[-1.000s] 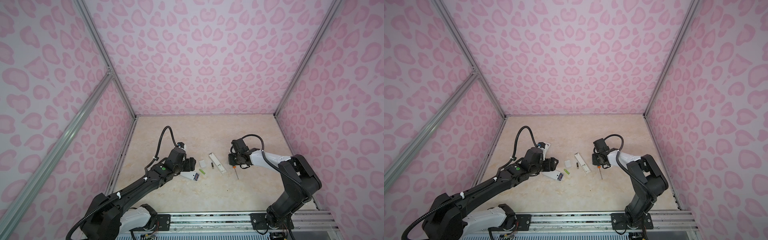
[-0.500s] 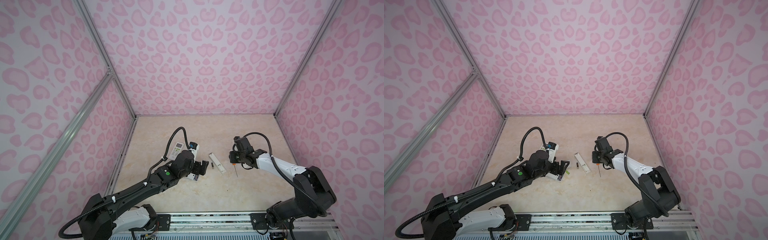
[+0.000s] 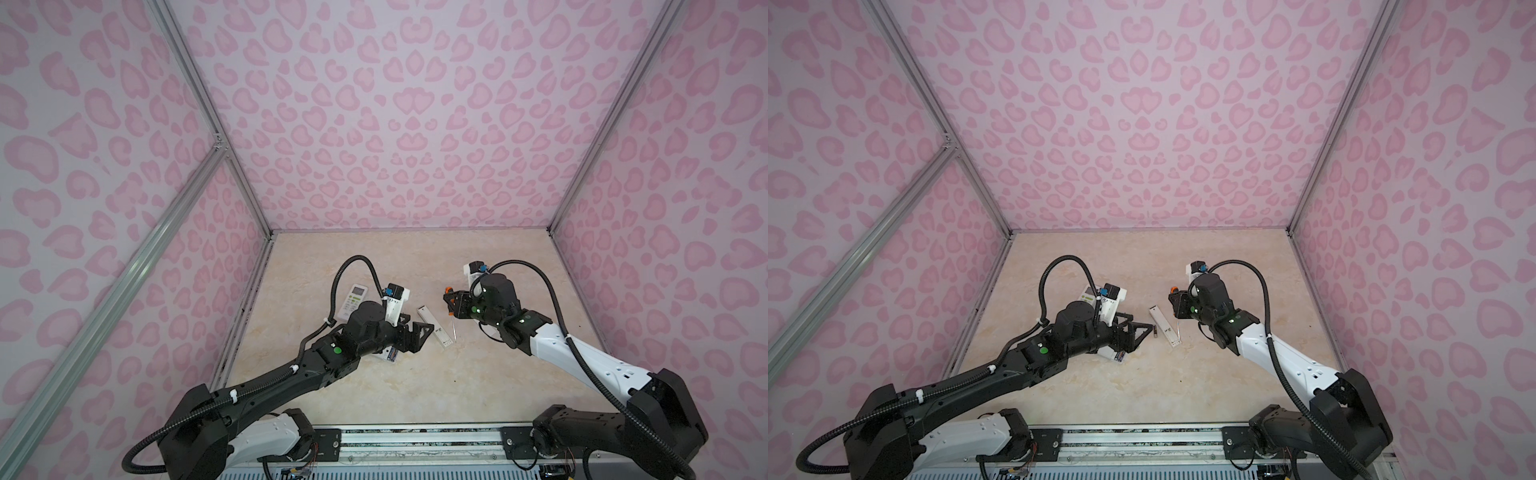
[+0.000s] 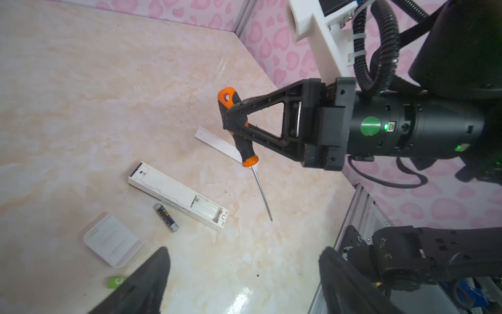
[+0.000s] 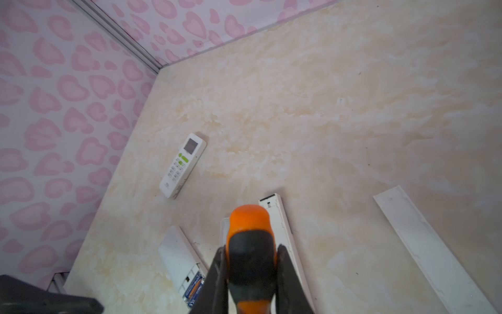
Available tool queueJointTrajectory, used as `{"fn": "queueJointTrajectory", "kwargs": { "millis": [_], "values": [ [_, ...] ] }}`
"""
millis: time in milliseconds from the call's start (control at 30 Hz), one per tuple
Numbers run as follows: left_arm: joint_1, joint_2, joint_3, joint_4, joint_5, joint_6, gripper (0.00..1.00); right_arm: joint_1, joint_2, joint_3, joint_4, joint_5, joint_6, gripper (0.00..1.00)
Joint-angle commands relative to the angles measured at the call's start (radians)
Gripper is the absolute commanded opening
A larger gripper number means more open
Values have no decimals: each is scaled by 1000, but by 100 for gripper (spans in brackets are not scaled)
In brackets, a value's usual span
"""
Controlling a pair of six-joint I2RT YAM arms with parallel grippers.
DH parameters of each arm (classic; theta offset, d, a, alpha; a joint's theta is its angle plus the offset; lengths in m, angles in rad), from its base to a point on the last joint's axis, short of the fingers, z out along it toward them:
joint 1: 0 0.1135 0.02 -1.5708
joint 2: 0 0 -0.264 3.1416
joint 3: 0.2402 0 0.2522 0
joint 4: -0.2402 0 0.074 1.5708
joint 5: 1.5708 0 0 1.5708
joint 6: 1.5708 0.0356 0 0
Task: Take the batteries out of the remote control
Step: 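Lift the screwdriver with the right gripper toward the remote in the left gripper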
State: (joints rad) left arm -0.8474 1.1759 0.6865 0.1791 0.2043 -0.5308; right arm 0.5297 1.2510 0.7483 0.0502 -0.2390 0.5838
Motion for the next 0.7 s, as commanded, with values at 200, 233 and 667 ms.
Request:
{"fn": "queueJointTrajectory", "kwargs": {
  "millis": [200,233,667],
  "values": [
    [25,18,-49,189,126,-107,69,21,14,-90,525,-172,139,0],
    [35,2,-54,185,127,-104,66,20,23,-95,557,-193,145,0],
    [107,-72,-92,221,214,-69,57,33,189,-100,1030,-447,358,0]
  ]
}}
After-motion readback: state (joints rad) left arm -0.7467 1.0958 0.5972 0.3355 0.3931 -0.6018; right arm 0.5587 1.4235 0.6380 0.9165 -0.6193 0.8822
